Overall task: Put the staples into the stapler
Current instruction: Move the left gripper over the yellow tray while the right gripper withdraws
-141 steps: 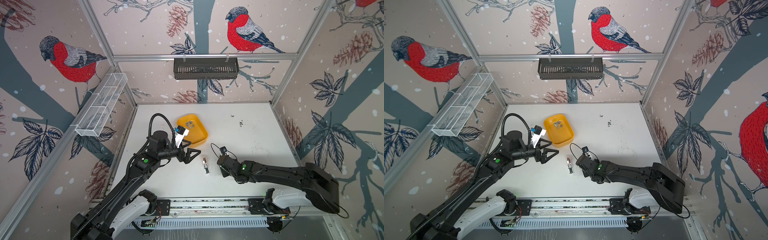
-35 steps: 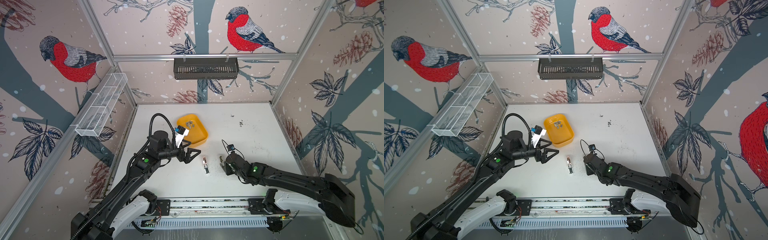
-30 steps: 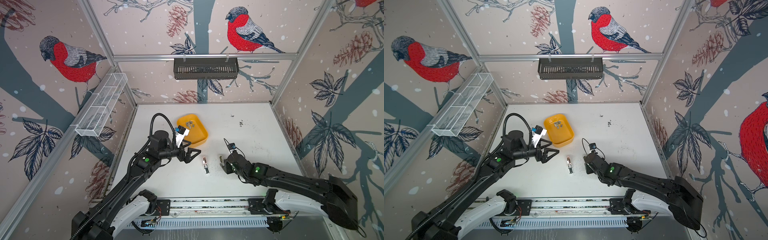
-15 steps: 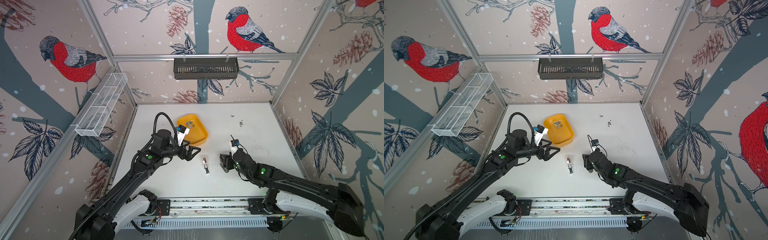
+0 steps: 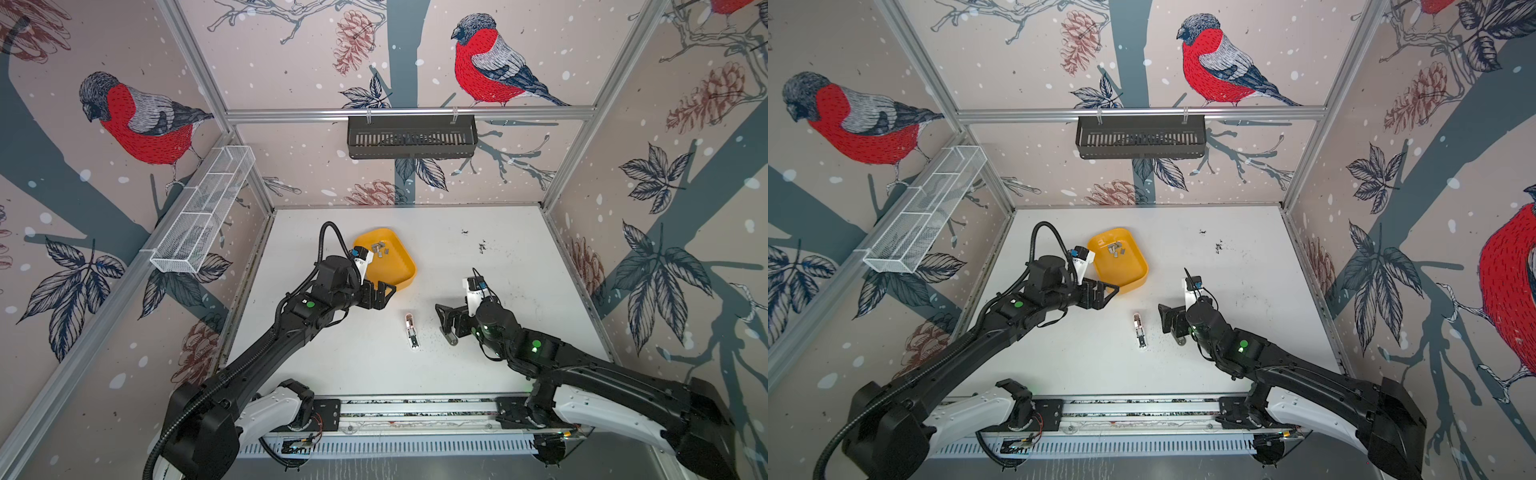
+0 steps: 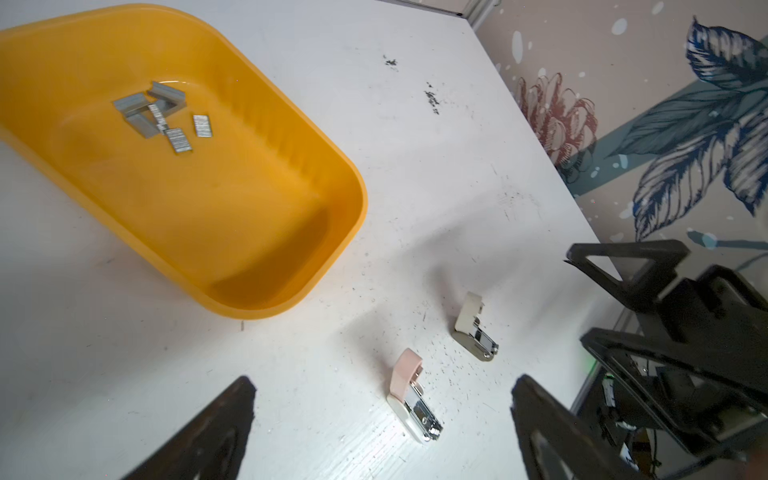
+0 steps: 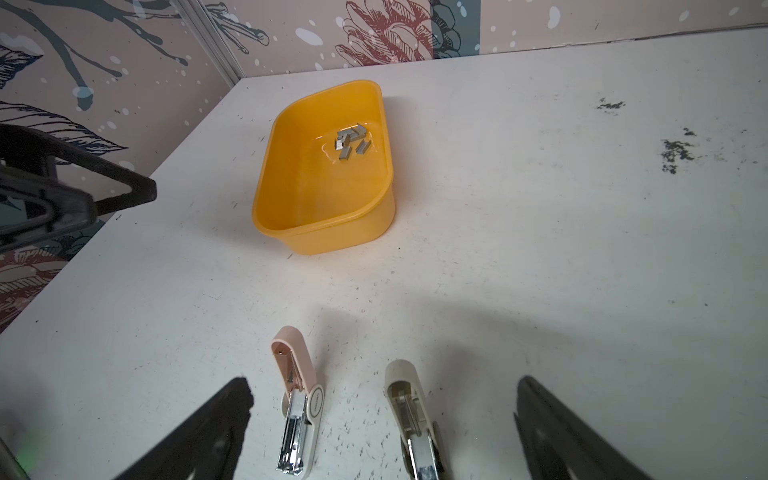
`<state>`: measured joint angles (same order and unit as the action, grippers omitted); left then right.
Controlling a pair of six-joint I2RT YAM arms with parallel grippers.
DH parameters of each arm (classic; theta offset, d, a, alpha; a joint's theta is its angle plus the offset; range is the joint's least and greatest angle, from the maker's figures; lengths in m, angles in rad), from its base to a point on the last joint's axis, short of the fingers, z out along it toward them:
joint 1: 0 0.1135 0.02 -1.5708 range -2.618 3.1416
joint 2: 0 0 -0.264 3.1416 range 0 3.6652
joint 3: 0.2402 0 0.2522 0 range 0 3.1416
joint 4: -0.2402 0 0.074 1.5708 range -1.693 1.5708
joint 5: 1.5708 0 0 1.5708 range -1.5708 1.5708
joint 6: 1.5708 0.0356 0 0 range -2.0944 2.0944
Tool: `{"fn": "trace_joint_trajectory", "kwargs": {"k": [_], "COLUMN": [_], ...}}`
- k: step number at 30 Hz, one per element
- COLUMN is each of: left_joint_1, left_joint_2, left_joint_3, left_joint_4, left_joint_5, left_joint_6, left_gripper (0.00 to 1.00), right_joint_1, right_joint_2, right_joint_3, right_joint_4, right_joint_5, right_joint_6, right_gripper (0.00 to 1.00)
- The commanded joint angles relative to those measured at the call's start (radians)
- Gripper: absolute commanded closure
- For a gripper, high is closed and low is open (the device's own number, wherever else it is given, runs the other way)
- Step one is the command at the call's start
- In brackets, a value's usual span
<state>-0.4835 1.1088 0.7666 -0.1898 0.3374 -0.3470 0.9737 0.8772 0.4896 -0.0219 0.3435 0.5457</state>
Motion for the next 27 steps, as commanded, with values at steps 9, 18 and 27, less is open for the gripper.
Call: {"fn": "trace_joint_trajectory", "kwargs": {"k": [9,18,27], "left_joint_1": [0.002,0.002,0.002], "left_joint_2": [0.166,0.409,0.614], "left_joint_3": [0.116,0.342,0.510], "left_joint_4": [-0.007,-0.132,-0.203], "left_joint_5": [-0.292,-0.391,-0.395], "left_joint_6": [-0.102,-0.103,-0.087], "left_gripper": [0.05,0.09,0.19], "right_joint_1": [-0.001,-0.006,-0.022], "right_joint_2": [-0.069,-0.097,-0.150], "right_joint_3": [-0.017,-0.045,-0.078], "right_joint_4": [0.017,0.052,0.070], "right_joint_5": [0.024,0.039,0.084], "right_joint_6": [-0.055,-0.075,-0.075], "right_gripper": [0.00,0.00,0.00]}}
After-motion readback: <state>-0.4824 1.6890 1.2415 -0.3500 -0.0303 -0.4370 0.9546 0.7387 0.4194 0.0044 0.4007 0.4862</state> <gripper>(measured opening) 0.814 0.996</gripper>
